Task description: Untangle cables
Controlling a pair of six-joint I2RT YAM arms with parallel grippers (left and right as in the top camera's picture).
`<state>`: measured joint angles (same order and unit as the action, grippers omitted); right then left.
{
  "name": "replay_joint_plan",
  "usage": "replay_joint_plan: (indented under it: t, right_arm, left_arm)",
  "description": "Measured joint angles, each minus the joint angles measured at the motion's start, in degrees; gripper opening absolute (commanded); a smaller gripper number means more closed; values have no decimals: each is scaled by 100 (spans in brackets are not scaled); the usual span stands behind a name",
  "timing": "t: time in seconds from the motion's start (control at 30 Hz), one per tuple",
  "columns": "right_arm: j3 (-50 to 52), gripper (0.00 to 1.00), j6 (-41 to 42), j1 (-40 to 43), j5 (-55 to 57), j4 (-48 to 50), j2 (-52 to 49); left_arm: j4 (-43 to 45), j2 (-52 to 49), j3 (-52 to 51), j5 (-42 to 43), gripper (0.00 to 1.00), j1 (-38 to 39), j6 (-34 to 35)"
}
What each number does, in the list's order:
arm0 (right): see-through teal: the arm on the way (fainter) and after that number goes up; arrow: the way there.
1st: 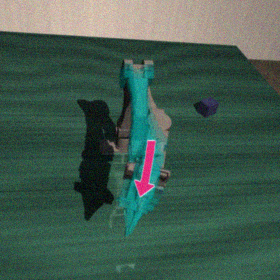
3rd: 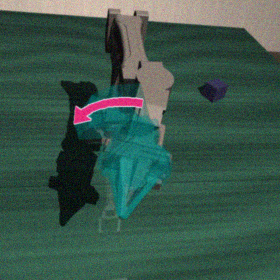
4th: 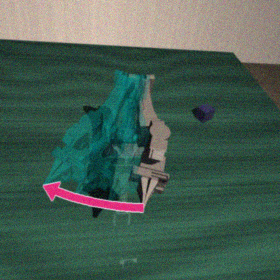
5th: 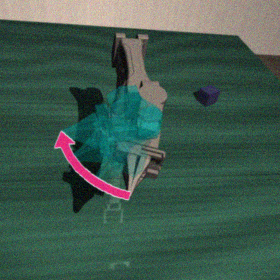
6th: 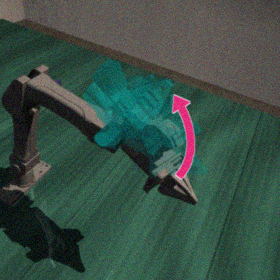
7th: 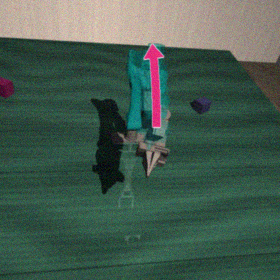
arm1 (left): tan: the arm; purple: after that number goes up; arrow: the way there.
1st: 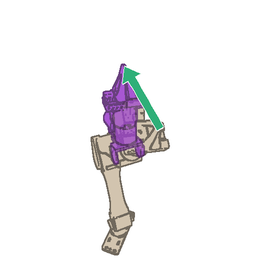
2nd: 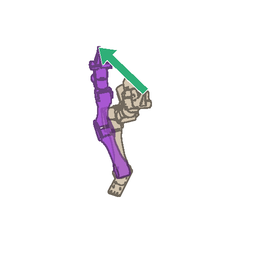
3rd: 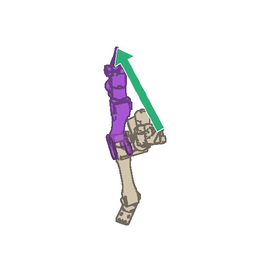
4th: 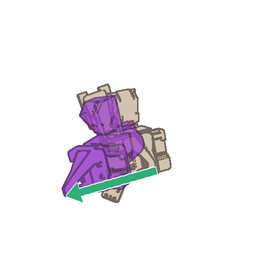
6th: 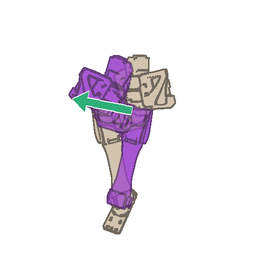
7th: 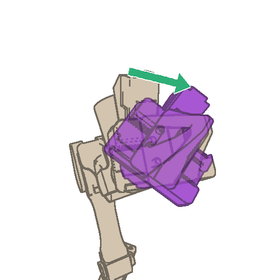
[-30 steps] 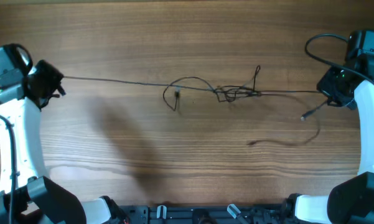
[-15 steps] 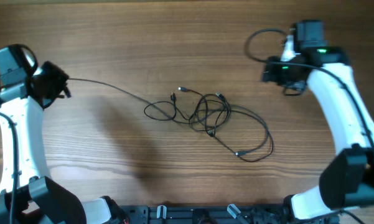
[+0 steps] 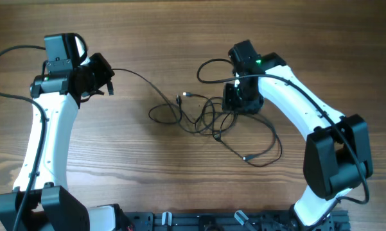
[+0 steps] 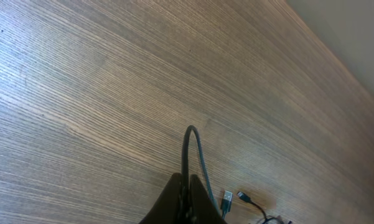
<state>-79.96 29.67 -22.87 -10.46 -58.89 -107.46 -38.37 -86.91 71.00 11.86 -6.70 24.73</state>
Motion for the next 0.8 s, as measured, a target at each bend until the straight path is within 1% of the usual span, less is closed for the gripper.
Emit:
replay_joint_plan:
  t: [0.17, 0.2, 0.27, 0.3, 0.43, 0.47, 0.5, 0.53, 0.57, 0.63, 0.67, 0.77, 0.8]
  right_arm:
    - [142, 41, 636, -142, 70, -26, -2]
    - [240, 37, 699, -192, 68, 101, 0]
    - [404, 8, 820, -328, 66, 190, -2]
    - [452, 4, 890, -415, 63, 238, -4]
    - [461, 4, 999, -505, 188, 706, -4]
    - [455, 4, 999, -479, 262, 750, -4]
    - [424, 4, 966, -439, 326, 765, -4]
    - [310, 4, 859, -348, 391, 776, -15]
    - [48, 4, 697, -203, 444, 739, -35]
    - [-603, 4, 428, 50, 487, 457, -70]
    - [-1099, 4, 273, 223, 505, 341, -87]
    - [-2363, 4, -76, 632, 560, 155, -85]
    - [-2719, 4, -219, 743, 560, 122, -87]
  left_arm:
    - [-2, 0, 0, 0, 4, 0, 0]
    - [-2, 0, 0, 0, 4, 0, 0]
    - [0, 0, 0, 0, 4, 0, 0]
    - [-4, 0, 0, 0, 4, 0, 0]
    - [-66, 0, 0, 0, 8, 0, 0]
    - [-133, 0, 0, 0, 11, 0, 0]
    - [-232, 0, 0, 0, 20, 0, 0]
    - [-330, 0, 0, 0, 35, 0, 4]
    - [-389, 0, 0, 0, 37, 2, -20]
    - [-385, 0, -2, -2, 51, 22, -31]
    - [-356, 0, -2, 0, 58, 59, -57]
    - [-293, 0, -15, 160, 71, 345, -197]
    - [-269, 0, -17, 269, 74, 485, -284]
